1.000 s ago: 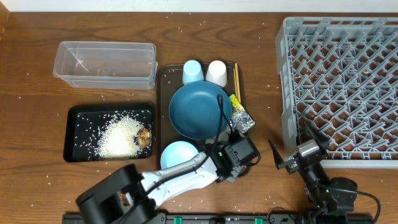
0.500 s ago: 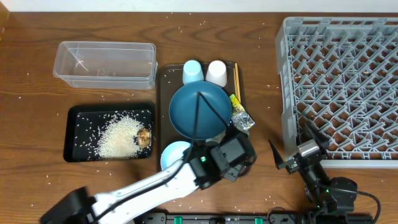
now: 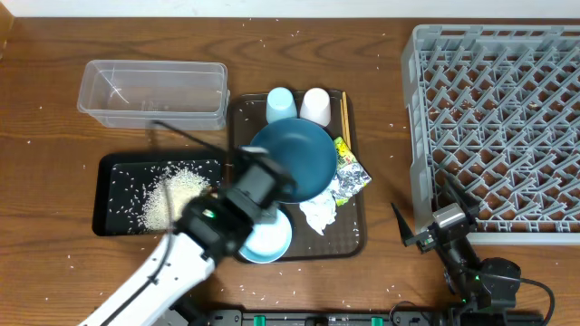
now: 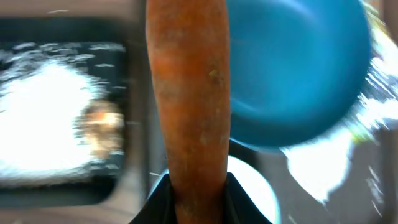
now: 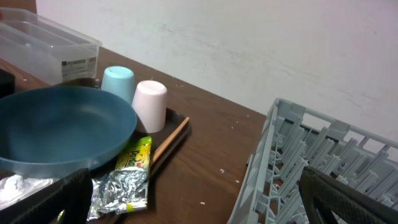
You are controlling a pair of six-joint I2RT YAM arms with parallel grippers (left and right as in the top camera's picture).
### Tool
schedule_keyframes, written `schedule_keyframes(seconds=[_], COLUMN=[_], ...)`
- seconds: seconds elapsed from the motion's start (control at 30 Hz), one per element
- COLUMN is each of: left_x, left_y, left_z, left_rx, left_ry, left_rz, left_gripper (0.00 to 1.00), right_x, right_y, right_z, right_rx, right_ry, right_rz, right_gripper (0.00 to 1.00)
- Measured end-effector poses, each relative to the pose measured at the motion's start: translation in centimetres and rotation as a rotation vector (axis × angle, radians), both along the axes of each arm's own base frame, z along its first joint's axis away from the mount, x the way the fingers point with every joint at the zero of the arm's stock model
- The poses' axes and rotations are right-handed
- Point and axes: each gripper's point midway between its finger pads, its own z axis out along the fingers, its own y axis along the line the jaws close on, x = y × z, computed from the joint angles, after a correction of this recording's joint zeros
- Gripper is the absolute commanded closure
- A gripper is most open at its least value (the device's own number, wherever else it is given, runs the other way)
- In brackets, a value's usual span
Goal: Sort waste into correct bins and load items into the dishwasher rack
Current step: 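Lift the carrot and carry it left over the black tray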
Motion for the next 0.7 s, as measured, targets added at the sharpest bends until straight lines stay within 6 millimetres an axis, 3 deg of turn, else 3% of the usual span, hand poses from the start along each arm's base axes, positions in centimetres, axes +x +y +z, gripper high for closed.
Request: schedule_keyframes(seconds=[0.2,0.37,0.53,0.7], left_x=[2.1,2.0,1.8,1.6], left_y=[7.0,11.8,14.1,14.7], left_z=[-0.2,-1.5,-2.5,-3.6], left_rx=[0.008,-0.007,-0.039,-0.075], left_ry=[0.0,0.029,0.052,0.07], left_rz=[0.299,0.544,0.723,0.86], left_gripper=[0.91,0.91,0.91,0.91], right_x=[0.0,0.0,0.0,0.0], right_y=[0.0,0.0,0.0,0.0], right_z=[0.0,0.0,0.0,0.0], right_rx=[0.0,0.0,0.0,0.0], right_ry=[0.0,0.0,0.0,0.0], right_rz=[0.0,0.0,0.0,0.0], right_gripper=[0.01,0.01,0.01,0.01])
